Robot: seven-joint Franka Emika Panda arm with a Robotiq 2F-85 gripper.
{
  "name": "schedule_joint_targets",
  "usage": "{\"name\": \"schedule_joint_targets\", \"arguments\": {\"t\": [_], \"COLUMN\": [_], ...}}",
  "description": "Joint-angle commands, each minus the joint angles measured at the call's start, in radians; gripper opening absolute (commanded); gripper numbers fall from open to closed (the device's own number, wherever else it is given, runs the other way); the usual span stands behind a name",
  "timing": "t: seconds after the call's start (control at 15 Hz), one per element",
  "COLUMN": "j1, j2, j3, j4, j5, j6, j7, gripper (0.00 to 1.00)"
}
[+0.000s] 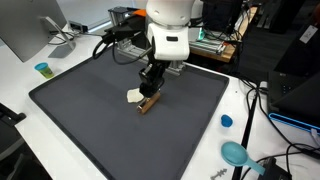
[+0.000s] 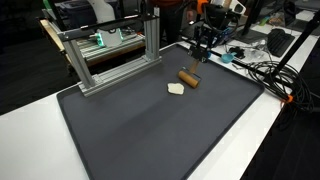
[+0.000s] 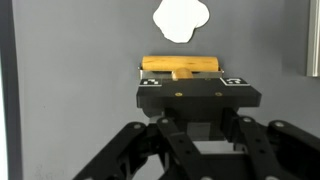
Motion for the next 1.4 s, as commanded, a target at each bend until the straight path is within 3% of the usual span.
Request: {"name": "schedule_joint_targets", "arguments": {"t": [0.0, 0.6, 1.33], "j1": [-0.005, 0.009, 0.015], "j2": [-0.086, -0.089, 0.089], "j3": [-0.020, -0.074, -0.048], "j4": [-0.087, -0.097, 0.025], "j5": [0.003, -0.091, -0.058], "j6": [0.024, -0.021, -0.115], "j7": [0.045, 0.194, 0.110], "gripper": [0.22, 0.22, 0.22]}}
